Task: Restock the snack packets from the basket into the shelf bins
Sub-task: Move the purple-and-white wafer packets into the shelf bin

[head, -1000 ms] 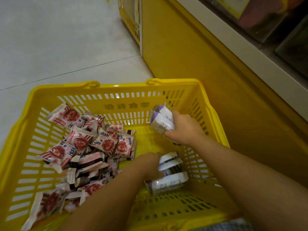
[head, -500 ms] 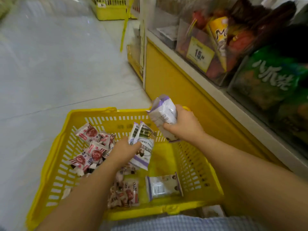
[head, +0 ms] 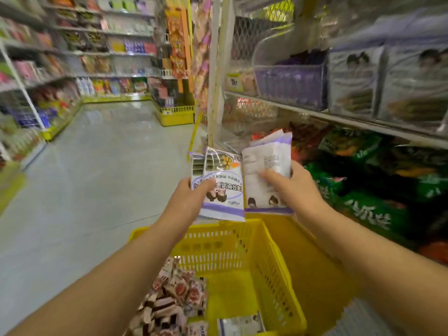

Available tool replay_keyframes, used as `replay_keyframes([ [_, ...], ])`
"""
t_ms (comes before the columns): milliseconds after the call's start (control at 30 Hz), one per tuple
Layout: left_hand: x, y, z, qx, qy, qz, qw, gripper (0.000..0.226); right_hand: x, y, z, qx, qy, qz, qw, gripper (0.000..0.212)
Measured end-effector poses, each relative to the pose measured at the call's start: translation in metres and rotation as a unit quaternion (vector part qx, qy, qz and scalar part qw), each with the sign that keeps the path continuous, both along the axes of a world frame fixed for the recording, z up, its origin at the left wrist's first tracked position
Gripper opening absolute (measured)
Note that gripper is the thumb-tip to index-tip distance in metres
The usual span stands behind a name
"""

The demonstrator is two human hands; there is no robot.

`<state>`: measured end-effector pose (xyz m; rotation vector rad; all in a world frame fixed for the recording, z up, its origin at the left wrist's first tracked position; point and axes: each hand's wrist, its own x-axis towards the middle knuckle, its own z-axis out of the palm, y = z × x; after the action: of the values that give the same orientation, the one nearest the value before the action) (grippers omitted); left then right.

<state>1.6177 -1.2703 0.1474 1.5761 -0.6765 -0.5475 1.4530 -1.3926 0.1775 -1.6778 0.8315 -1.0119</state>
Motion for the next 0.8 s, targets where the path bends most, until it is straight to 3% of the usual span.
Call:
replay_keyframes([
  [133, -0.015, 0.008, 0.009, -0.042, 0.025, 0.0, 0.999, 0.022, -0.018, 0.014, 0.01, 0.043, -0.072, 0.025, 0.996, 0.022],
  [267, -0.024, 0.009, 0.006, -0.059, 0.063, 0.016, 0.996, 0.02, -0.034, 0.017, 0.017, 0.092, -0.062, 0.081, 0.991, 0.024],
  [367, -0.025, 0.006, 0.011, -0.063, 0.035, -0.009, 0.997, 0.023, -0.051, 0.014, 0.029, 0.136, -0.072, 0.136, 0.979, 0.022],
  [500, -0.027, 0.01, 0.02, -0.036, -0.027, -0.128, 0.991, 0.027, -0.059, 0.012, 0.031, 0.265, -0.12, 0.24, 0.926, 0.021],
  [600, -0.031, 0.012, 0.025, 0.01, -0.087, -0.21, 0.974, 0.032, -0.054, 0.013, 0.026, 0.296, -0.137, 0.27, 0.906, 0.023],
  [800, -0.03, 0.016, 0.026, 0.094, -0.089, -0.312, 0.941, 0.067, -0.055, 0.005, 0.019, 0.307, -0.064, 0.311, 0.897, 0.061],
])
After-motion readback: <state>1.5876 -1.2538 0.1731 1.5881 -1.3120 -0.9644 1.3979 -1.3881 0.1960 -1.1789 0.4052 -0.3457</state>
